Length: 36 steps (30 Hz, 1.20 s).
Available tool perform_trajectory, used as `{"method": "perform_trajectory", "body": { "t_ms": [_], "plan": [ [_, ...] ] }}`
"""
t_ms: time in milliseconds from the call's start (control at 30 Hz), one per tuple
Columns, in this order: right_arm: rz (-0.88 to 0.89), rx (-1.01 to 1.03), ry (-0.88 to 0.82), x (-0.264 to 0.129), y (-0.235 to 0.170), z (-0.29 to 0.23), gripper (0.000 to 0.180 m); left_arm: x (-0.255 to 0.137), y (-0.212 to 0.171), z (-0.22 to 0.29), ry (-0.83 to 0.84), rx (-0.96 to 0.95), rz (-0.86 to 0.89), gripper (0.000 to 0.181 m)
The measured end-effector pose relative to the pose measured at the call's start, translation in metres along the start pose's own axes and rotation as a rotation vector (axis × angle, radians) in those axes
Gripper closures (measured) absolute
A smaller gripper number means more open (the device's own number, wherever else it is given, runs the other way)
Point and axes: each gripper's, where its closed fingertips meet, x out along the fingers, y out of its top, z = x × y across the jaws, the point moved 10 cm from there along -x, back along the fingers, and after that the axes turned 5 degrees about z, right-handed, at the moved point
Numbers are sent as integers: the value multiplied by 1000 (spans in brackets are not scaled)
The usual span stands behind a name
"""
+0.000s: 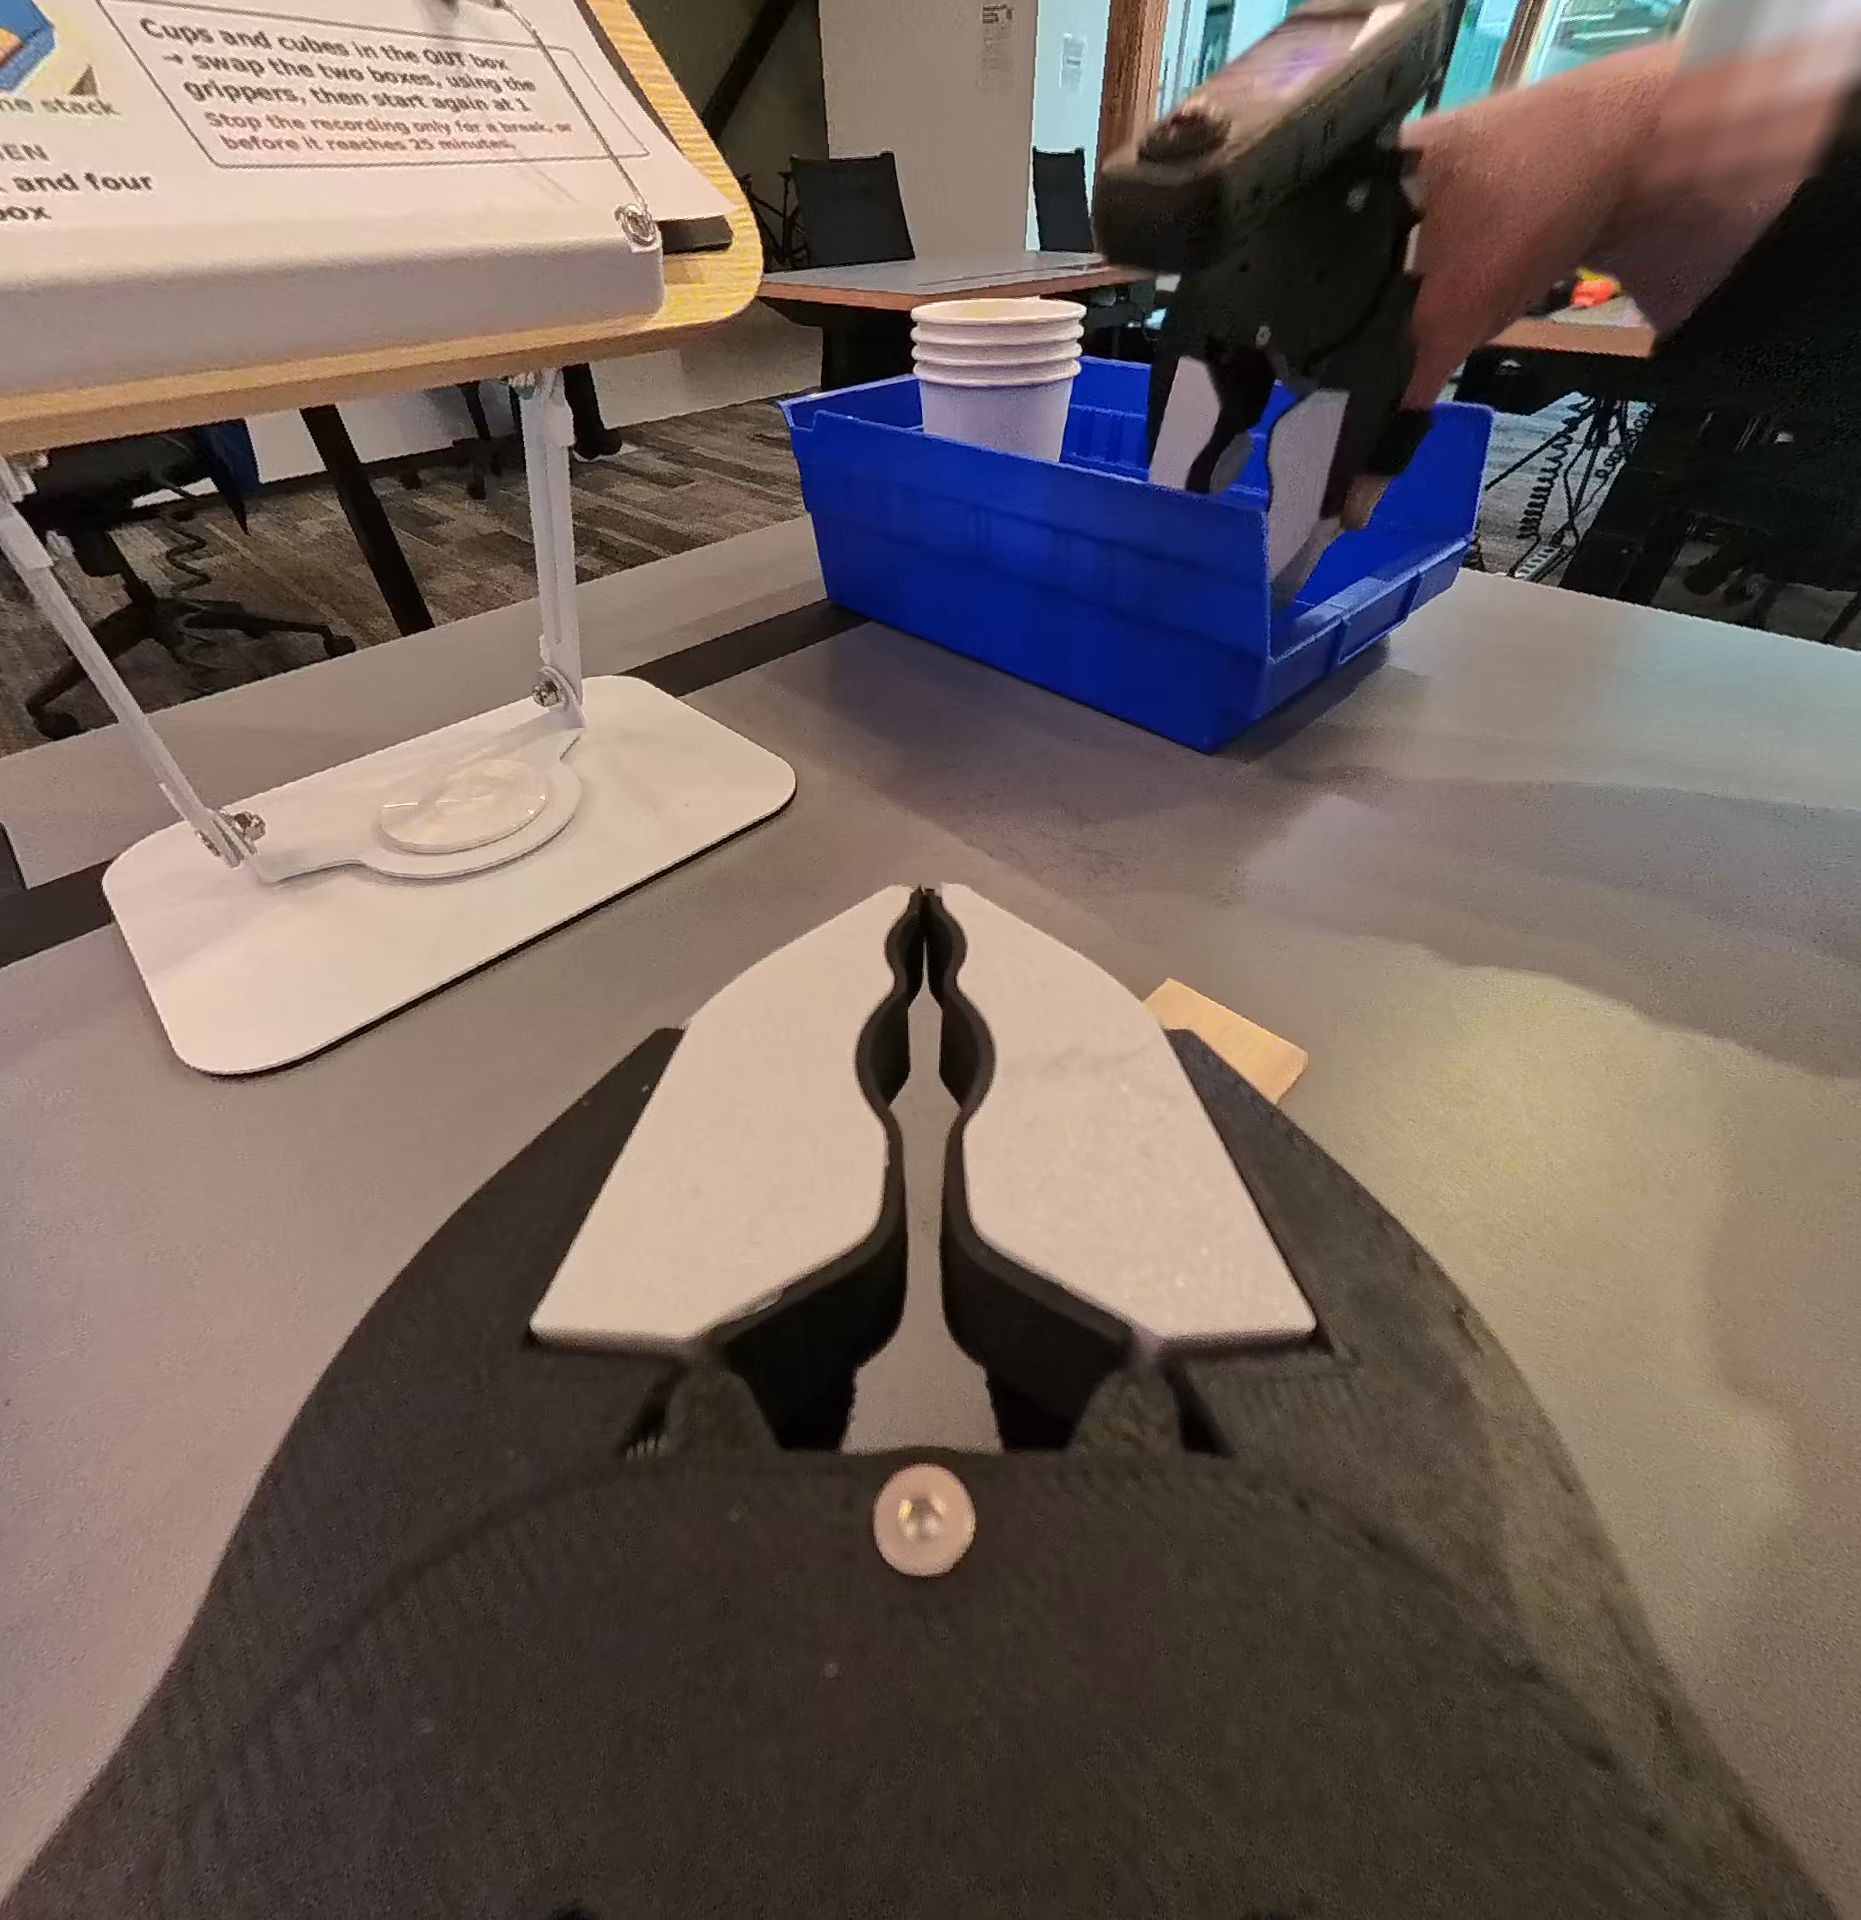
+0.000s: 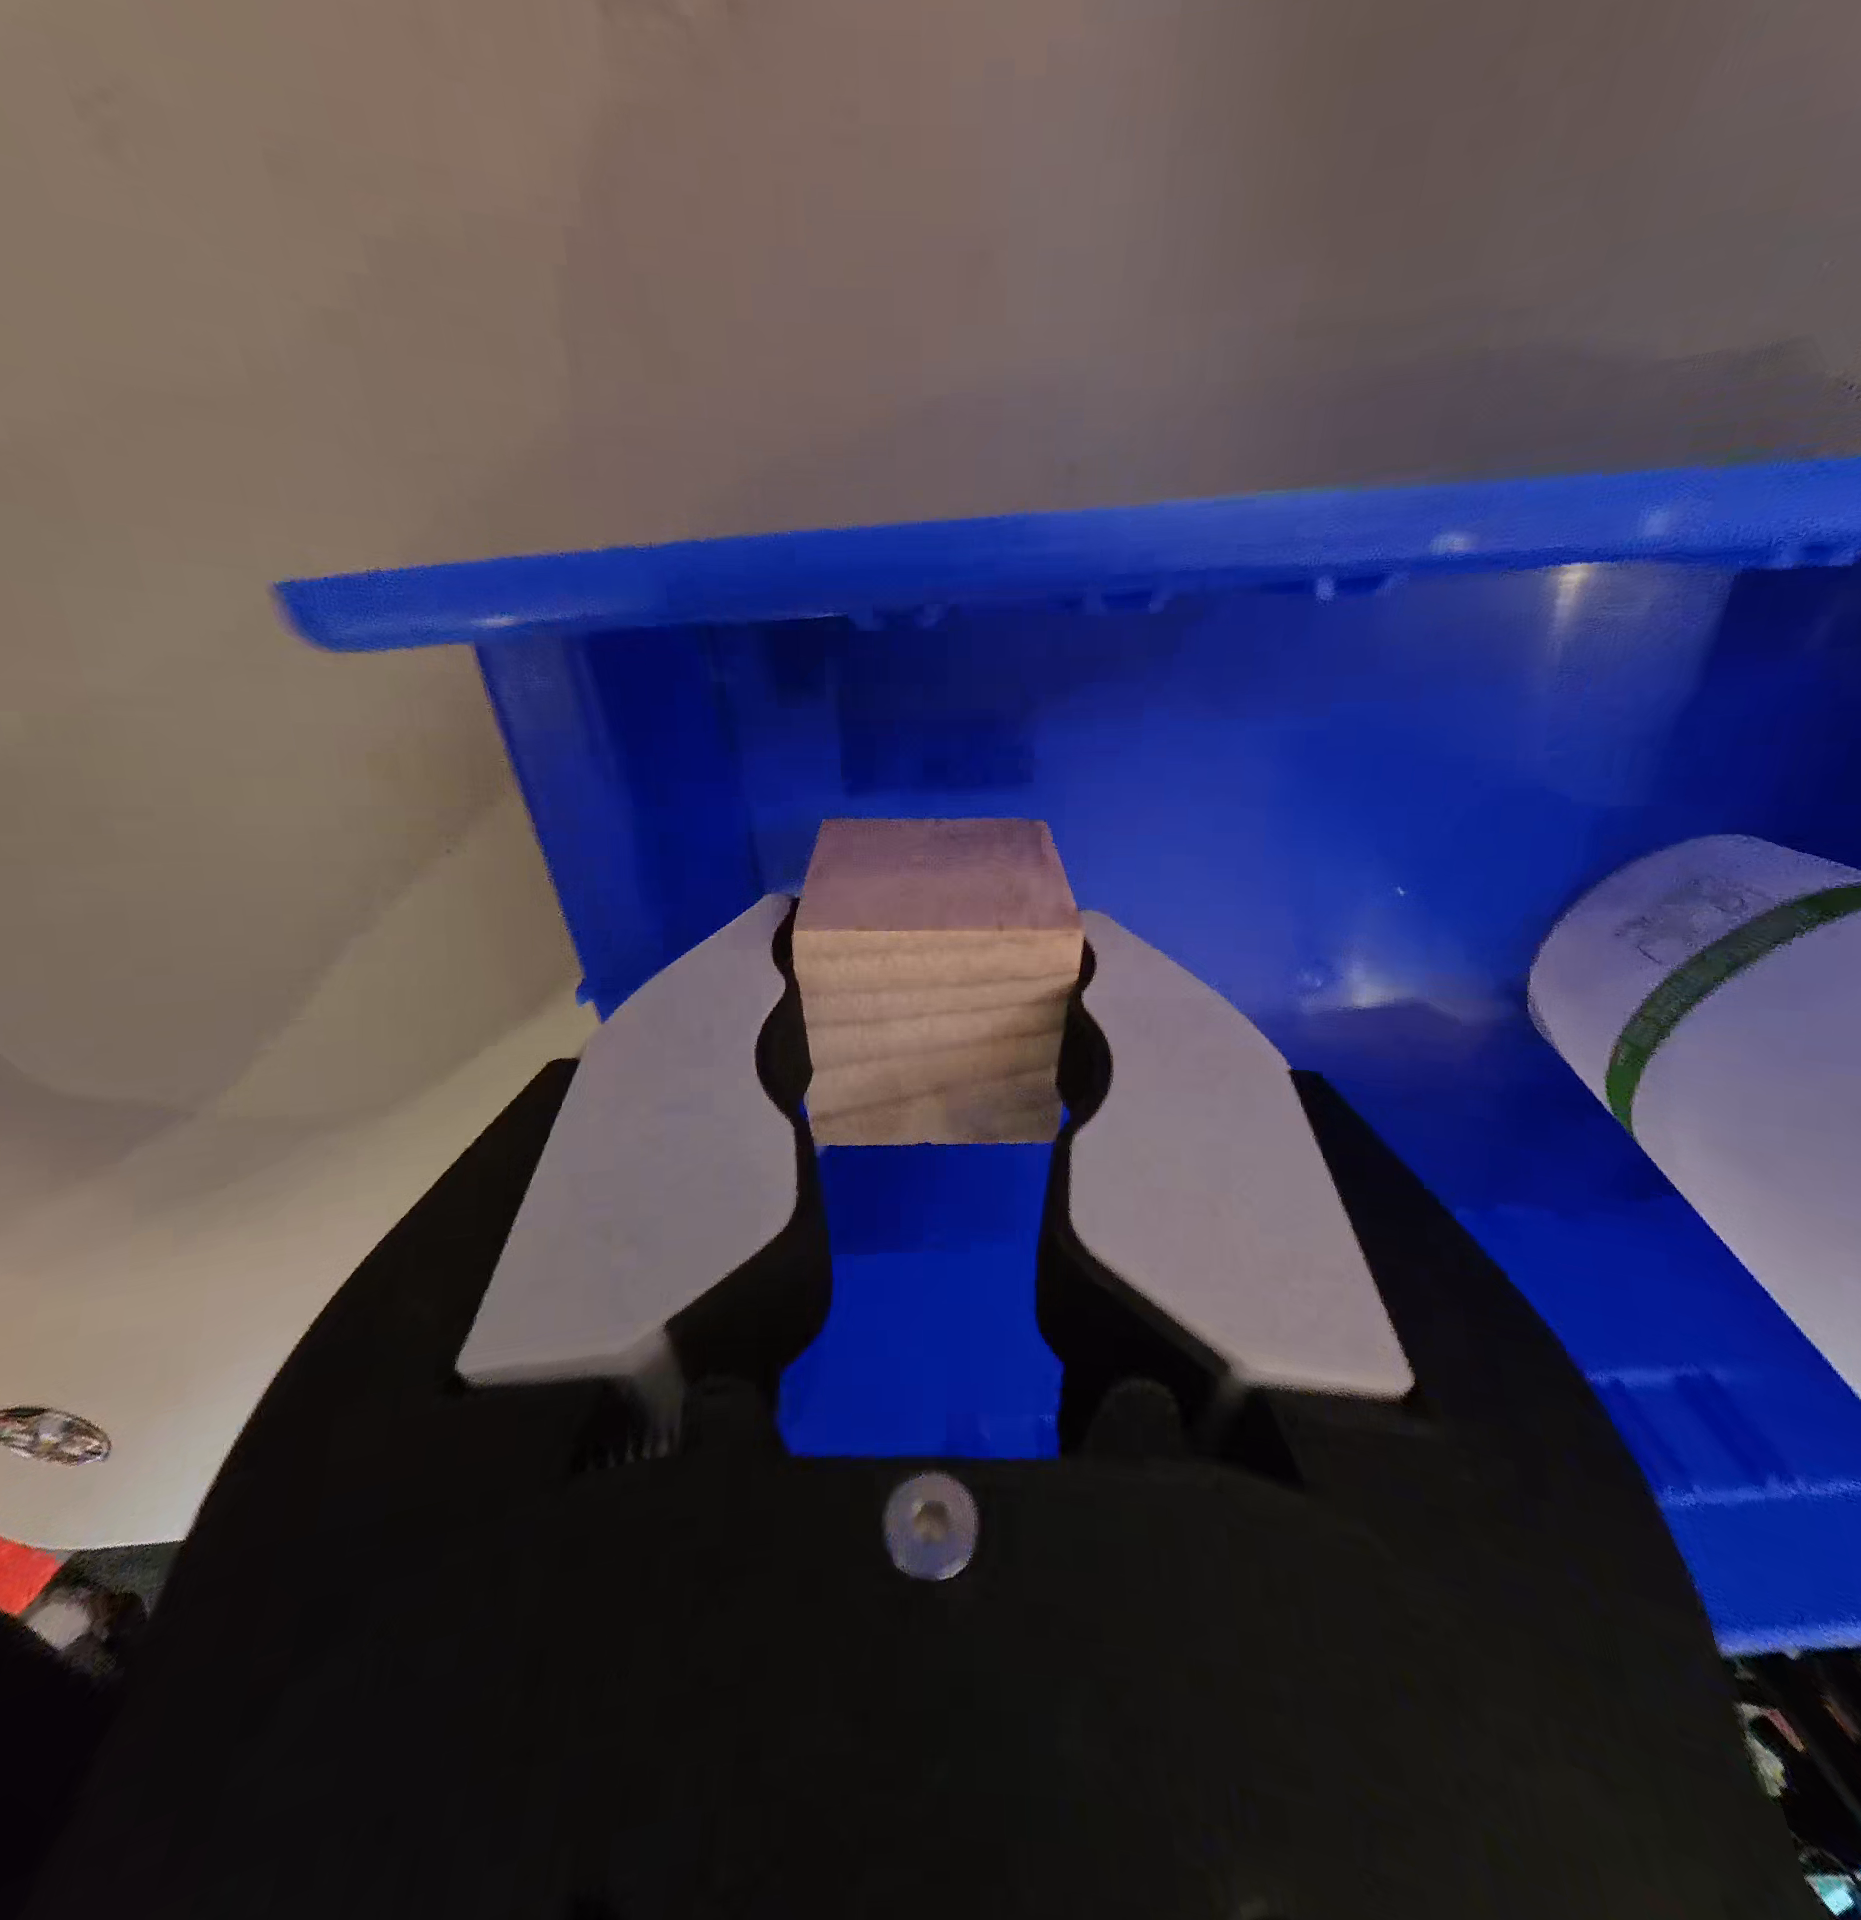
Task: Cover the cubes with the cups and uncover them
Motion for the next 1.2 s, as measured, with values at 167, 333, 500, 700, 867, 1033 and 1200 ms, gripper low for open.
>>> {"method": "perform_trajectory", "body": {
  "t_ms": [167, 333, 500, 700, 867, 1033, 1200],
  "plan": [
    [-75, -20, 30, 27, 0, 3, 133, 1, 0, -1, -2, -5, -3, 181],
    [-51, 6, 37, 25, -1, 6, 121, 3, -2, 0, -5, -6, -10, 181],
    [19, 16, -51, -9, -2, 0, 114, 3, -2, -1, 0, -4, -13, 181],
    [266, -97, -152, -77, 36, -61, 119, 1, -1, -5, 23, -14, -7, 181],
    [389, -192, -123, -71, 102, -121, 120, 0, -2, -7, 37, -25, -3, 181],
    [473, -219, -41, -33, 154, -147, 102, -2, -1, -7, 49, -21, 3, 181],
    [410, -194, -2, 8, 178, -151, 99, -3, 1, -7, 44, -25, 9, 181]
  ]
}}
